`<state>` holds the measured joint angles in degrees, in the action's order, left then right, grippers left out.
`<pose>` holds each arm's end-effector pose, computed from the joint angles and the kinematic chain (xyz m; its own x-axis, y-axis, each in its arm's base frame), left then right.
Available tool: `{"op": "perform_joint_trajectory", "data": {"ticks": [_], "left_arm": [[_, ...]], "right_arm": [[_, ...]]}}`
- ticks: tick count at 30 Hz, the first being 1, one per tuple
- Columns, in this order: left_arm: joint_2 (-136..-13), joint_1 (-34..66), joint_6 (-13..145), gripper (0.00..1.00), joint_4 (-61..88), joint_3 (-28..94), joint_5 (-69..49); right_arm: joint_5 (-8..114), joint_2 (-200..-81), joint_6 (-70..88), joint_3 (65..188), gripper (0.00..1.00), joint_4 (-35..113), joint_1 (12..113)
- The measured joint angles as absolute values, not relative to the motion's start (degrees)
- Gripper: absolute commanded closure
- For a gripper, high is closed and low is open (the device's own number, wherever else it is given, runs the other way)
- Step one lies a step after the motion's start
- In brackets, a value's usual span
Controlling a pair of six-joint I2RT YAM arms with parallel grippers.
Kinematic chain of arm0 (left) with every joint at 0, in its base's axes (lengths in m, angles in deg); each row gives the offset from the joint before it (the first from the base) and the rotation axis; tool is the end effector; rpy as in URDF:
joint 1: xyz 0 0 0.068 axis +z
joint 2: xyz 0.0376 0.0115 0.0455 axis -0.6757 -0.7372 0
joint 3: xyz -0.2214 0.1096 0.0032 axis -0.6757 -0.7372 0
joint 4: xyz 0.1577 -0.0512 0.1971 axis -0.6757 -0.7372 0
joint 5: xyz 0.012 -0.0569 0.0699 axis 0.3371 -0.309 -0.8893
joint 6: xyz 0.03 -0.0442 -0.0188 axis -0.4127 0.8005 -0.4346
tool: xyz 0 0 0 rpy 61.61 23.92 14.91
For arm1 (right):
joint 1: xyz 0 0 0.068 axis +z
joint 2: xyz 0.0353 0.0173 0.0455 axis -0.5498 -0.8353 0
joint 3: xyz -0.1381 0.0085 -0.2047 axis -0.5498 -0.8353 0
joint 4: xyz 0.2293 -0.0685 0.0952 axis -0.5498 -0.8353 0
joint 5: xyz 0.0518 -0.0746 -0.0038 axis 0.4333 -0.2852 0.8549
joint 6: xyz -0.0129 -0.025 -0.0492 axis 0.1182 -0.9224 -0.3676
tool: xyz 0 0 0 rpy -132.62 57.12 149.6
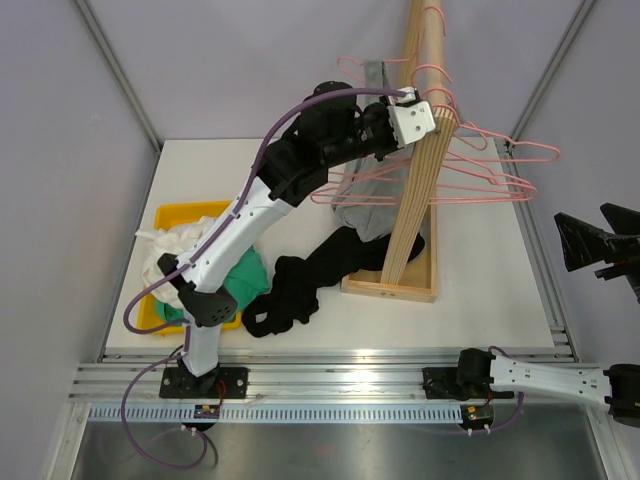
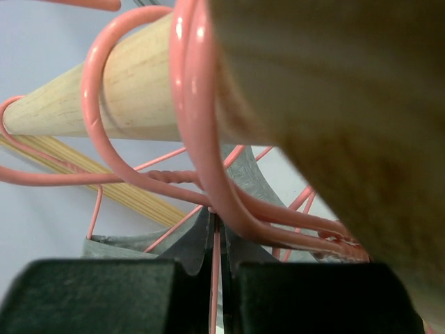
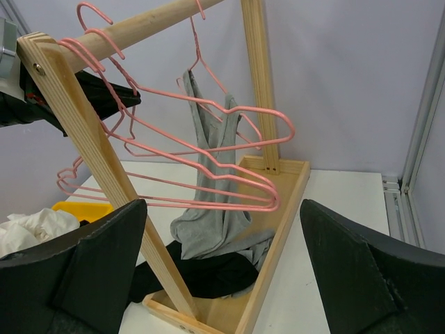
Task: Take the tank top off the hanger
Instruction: Hang the hanger back to the clothesline with the left arm
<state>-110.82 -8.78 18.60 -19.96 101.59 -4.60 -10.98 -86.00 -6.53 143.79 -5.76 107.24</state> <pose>0.2431 -0.3181 0.5007 0.5086 0.2692 -0.8178 0.7488 0.3306 0.5745 0.0145 -0.0677 0.4977 0.1469 0.1994 -0.9688 -0.3056 0.9407 0.1473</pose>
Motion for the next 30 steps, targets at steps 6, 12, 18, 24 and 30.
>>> {"op": "perform_joint_trajectory", "data": {"ticks": [6, 12, 18, 24, 30], "left_arm": [[-108.31, -10.15, 17.88, 1.0, -21.29, 98.07, -7.9], [-105.51, -11.27, 16.57, 1.0, -22.69, 93.29, -9.84], [-103.5, -11.38, 16.13, 1.0, -22.08, 90.68, -11.07], [-102.23, -11.51, 16.02, 0.85, -20.92, 88.67, -12.05], [-100.42, -11.53, 16.99, 0.48, -20.31, 85.79, -15.96]], "right_arm": [[-10.46, -85.98, -6.53, 142.85, 0.0, -5.17, 107.22], [-9.84, -85.98, -6.51, 142.61, 0.01, -5.0, 107.22], [-9.56, -85.98, -6.49, 142.56, 0.01, -4.97, 107.22], [-9.63, -86.07, -6.51, 142.1, 0.0, -4.69, 107.22], [-9.95, -86.42, -6.53, 141.75, 0.0, -4.49, 107.22]]}}
